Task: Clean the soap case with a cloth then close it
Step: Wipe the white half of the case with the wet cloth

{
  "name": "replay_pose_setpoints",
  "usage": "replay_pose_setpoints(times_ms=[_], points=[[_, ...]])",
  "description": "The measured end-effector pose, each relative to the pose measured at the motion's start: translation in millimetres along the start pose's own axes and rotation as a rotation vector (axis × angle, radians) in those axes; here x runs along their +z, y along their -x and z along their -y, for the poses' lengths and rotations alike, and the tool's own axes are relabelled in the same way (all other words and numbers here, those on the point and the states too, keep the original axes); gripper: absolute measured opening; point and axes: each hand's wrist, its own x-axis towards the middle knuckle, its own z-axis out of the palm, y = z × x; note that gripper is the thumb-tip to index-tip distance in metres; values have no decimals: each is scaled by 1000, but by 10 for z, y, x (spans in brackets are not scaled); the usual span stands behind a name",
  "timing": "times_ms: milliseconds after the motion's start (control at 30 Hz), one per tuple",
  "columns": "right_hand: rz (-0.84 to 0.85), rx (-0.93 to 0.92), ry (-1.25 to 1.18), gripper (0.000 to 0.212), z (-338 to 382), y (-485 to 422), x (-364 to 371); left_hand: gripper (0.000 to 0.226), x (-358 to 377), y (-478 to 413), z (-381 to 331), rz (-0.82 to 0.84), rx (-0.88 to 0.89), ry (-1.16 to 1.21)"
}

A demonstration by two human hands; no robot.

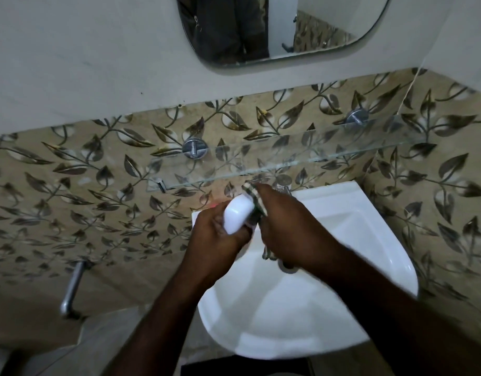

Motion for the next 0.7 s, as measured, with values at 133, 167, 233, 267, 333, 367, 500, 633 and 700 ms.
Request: replay_pose_setpoints(times_ms=[133, 167, 233, 267, 333, 367, 500, 633, 700], points=[[183, 81, -466, 34, -160, -61, -16, 44, -38, -74, -68, -62, -162, 515], [195, 88, -537, 36, -158, -30, 9, 43, -53, -114, -67, -78, -185, 583], [181, 104, -620, 41, -155, 51, 84, 43, -82, -171, -65, -129, -212, 662], [163, 119, -651, 40, -153, 81, 117, 43, -85, -186, -61, -150, -220, 693], [141, 142, -731, 37, -157, 111, 148, 40, -62, -189, -42, -171, -233, 757], [137, 153, -784, 36, -172, 112, 156, 37, -47, -183, -32, -178, -235, 789], [139, 229, -1082, 36, -252, 82, 99, 33, -19, -186, 64, -198, -247, 844], [109, 261, -1079, 32, -298, 49, 90, 47, 42, -177, 48, -179, -312, 946], [72, 235, -947, 28, -290, 50, 124, 48, 51, -183, 25, -149, -338, 1047]])
